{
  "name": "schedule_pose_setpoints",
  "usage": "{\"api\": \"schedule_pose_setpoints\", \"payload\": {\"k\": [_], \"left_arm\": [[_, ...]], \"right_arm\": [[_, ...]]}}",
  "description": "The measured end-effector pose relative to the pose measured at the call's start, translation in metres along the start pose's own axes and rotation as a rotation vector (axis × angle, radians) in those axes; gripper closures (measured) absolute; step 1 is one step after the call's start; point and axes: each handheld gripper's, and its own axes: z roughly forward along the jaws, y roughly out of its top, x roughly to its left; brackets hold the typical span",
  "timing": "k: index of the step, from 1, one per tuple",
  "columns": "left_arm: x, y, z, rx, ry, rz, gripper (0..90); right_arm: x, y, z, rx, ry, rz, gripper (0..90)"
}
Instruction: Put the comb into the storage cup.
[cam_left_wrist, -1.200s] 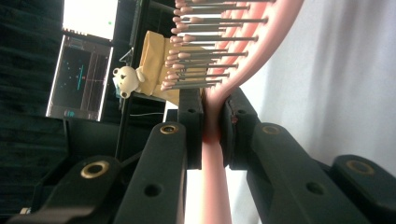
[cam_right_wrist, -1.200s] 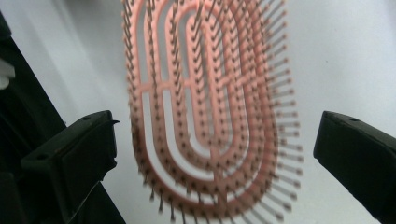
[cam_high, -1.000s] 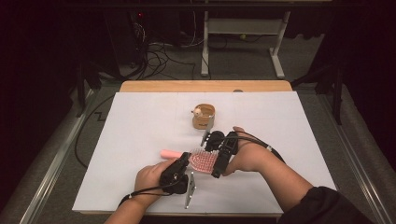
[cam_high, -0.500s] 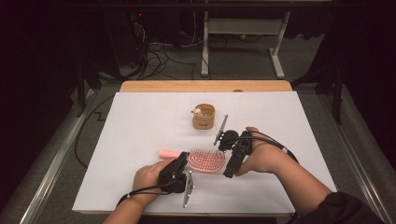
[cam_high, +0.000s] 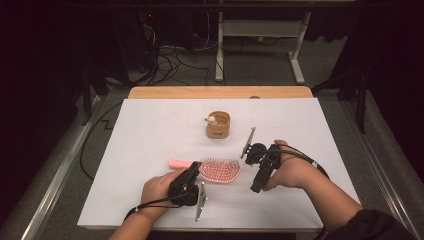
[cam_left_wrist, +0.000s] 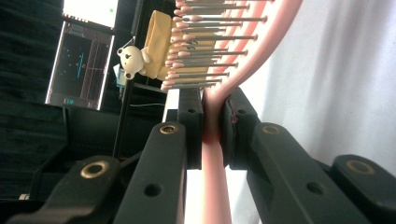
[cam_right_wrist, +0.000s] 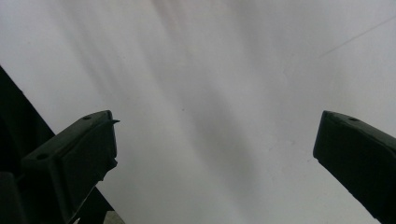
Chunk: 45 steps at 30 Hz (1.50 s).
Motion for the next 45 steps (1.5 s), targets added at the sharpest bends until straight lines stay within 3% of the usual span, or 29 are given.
{"api": "schedule_pose_setpoints", "payload": {"k": [12,27,32,38,42,45], "left_arm": [[0.002,-0.001,-0.001,-0.003,0.016,-0.005,80.8],[0.006,-0.005,-0.003,0.002,0.026,-0.021,80.9],[0.010,-0.007,-0.004,-0.002,0.028,-0.053,80.9],[0.013,-0.010,-0.005,-0.012,0.023,-0.093,80.9],[0.015,-0.012,-0.005,-0.012,0.028,-0.113,80.9],[0.017,-0.013,-0.005,-0.014,0.028,-0.125,80.9]], "right_arm": [[-0.012,-0.026,0.020,0.039,-0.016,0.038,0.6],[-0.026,-0.057,0.040,0.030,-0.030,0.106,0.5],[-0.028,-0.060,0.038,-0.032,-0.043,0.112,0.5],[-0.031,-0.066,0.041,-0.155,-0.057,0.153,0.5],[-0.031,-0.071,0.045,-0.232,-0.049,0.201,0.5],[-0.034,-0.076,0.046,-0.318,-0.032,0.234,0.6]]}}
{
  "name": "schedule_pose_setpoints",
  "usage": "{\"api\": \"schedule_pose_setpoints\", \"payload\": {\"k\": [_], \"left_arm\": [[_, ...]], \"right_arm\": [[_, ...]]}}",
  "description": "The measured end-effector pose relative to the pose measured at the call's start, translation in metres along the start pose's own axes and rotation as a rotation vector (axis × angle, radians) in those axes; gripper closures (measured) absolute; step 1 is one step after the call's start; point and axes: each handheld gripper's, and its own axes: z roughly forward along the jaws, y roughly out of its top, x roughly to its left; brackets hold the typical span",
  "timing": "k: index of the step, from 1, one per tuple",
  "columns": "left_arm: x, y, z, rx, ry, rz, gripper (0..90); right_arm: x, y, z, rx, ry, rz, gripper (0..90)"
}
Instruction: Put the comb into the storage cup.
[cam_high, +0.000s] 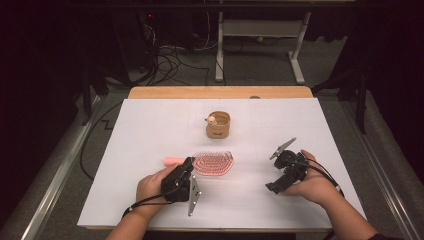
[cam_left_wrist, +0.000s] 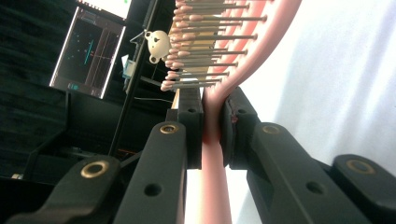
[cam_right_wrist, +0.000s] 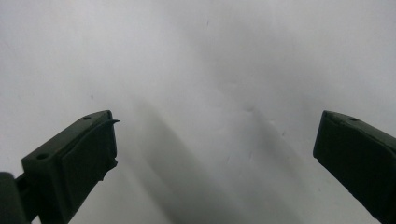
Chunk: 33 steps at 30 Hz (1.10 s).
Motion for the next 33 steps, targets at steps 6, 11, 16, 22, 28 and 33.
{"api": "schedule_pose_setpoints", "payload": {"k": [6,11,16,22,28,33], "left_arm": [[0.002,-0.002,0.001,-0.002,-0.010,-0.040,80.9],[0.005,-0.003,0.000,0.001,-0.014,-0.065,80.9],[0.009,-0.005,-0.001,-0.009,-0.031,-0.112,80.9],[0.013,-0.008,-0.002,-0.004,-0.028,-0.143,80.9],[0.014,-0.009,-0.002,-0.011,-0.037,-0.167,80.9],[0.018,-0.011,-0.003,-0.005,-0.048,-0.202,80.9]], "right_arm": [[-0.005,-0.013,0.000,-0.142,0.003,0.062,0.5],[-0.006,-0.019,0.005,-0.231,0.014,0.093,0.5],[-0.004,-0.021,0.013,-0.321,0.025,0.135,0.5],[-0.002,-0.026,0.020,-0.424,0.004,0.161,0.5],[-0.002,-0.033,0.018,-0.523,-0.007,0.208,0.5],[-0.003,-0.038,0.016,-0.613,-0.008,0.247,0.5]]}}
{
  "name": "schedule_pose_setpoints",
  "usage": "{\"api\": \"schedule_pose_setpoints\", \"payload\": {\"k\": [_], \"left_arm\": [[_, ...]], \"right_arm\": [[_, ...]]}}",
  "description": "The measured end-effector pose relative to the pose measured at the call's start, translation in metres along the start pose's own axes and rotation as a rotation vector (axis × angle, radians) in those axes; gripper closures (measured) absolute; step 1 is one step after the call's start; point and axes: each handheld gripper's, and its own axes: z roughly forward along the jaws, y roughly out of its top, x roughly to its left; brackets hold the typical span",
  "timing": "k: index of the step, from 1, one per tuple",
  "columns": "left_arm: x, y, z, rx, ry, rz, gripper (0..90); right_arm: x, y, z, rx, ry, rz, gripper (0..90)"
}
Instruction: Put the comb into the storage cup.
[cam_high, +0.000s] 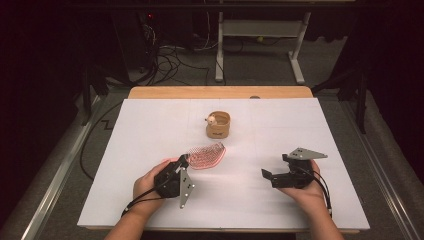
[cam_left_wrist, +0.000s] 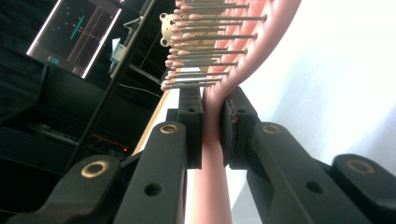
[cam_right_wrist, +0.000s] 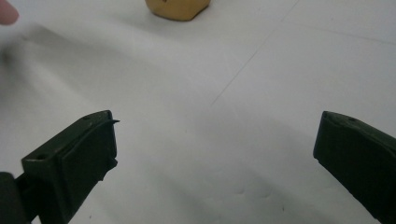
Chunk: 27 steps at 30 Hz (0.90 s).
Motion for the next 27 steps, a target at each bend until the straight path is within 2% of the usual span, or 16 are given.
{"api": "schedule_pose_setpoints", "payload": {"k": [2,6,8,12,15,24,27], "left_arm": [[0.002,-0.001,-0.001,0.001,-0.001,-0.018,80.9],[0.004,-0.003,-0.001,0.002,-0.011,-0.043,80.9],[0.005,-0.003,-0.002,0.004,-0.016,-0.056,80.9],[0.005,-0.003,-0.003,-0.003,-0.031,-0.078,80.9],[0.009,-0.004,-0.003,-0.012,-0.045,-0.130,80.9],[0.018,-0.009,-0.005,-0.029,-0.078,-0.228,80.9],[0.023,-0.013,-0.004,-0.034,-0.100,-0.290,80.9]], "right_arm": [[0.000,-0.001,-0.002,-0.045,0.000,0.009,0.5],[0.004,-0.001,-0.007,-0.105,-0.017,-0.015,0.5],[0.003,-0.003,-0.009,-0.129,-0.016,-0.011,0.5],[0.003,-0.005,-0.009,-0.129,-0.013,-0.027,0.5],[0.003,-0.006,-0.009,-0.133,-0.002,-0.029,0.5],[0.003,-0.008,-0.012,-0.148,-0.006,-0.033,0.5],[0.003,-0.008,-0.013,-0.153,-0.008,-0.028,0.5]]}}
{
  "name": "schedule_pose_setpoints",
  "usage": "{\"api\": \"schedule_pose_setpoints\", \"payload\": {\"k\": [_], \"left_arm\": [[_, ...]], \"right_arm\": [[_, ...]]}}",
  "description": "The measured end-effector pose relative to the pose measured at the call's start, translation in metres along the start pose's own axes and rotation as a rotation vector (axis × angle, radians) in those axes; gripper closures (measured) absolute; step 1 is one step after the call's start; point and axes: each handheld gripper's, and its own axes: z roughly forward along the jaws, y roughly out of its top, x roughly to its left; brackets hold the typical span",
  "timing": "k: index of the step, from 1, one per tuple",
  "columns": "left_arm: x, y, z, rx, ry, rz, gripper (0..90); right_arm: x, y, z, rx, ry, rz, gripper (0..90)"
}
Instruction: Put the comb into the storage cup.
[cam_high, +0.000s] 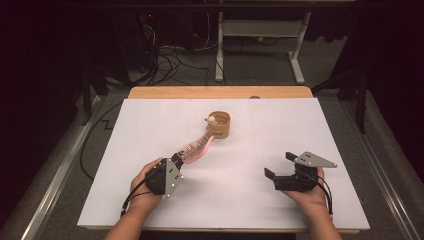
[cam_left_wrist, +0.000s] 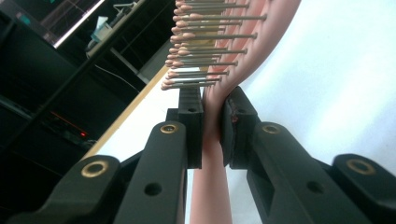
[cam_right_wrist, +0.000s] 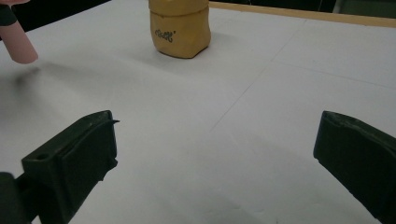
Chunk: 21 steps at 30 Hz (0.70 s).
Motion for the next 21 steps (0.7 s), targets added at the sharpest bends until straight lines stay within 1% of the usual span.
{"api": "schedule_pose_setpoints", "payload": {"k": [2,6,9,12,15,17,21], "left_arm": [[0.003,-0.001,0.000,-0.008,-0.008,-0.029,80.9],[0.009,-0.004,-0.002,-0.027,-0.032,-0.104,80.9],[0.015,-0.006,-0.003,-0.037,-0.051,-0.152,80.9],[0.019,-0.009,-0.003,-0.054,-0.084,-0.201,80.9],[0.022,-0.011,-0.002,-0.060,-0.103,-0.231,80.9],[0.023,-0.011,-0.002,-0.066,-0.107,-0.245,80.9],[0.025,-0.012,-0.003,-0.088,-0.125,-0.281,81.0]], "right_arm": [[0.000,0.000,0.000,-0.010,-0.003,0.002,0.6],[-0.001,-0.001,-0.002,-0.014,-0.014,-0.002,0.5],[-0.002,-0.001,-0.002,-0.019,-0.005,0.005,0.6],[-0.003,-0.002,-0.003,-0.020,-0.007,0.003,0.5],[-0.004,-0.003,-0.004,-0.023,-0.011,0.006,0.6],[-0.005,-0.003,-0.004,-0.024,-0.014,0.012,0.6],[-0.006,-0.003,-0.005,-0.033,-0.018,0.020,0.5]]}}
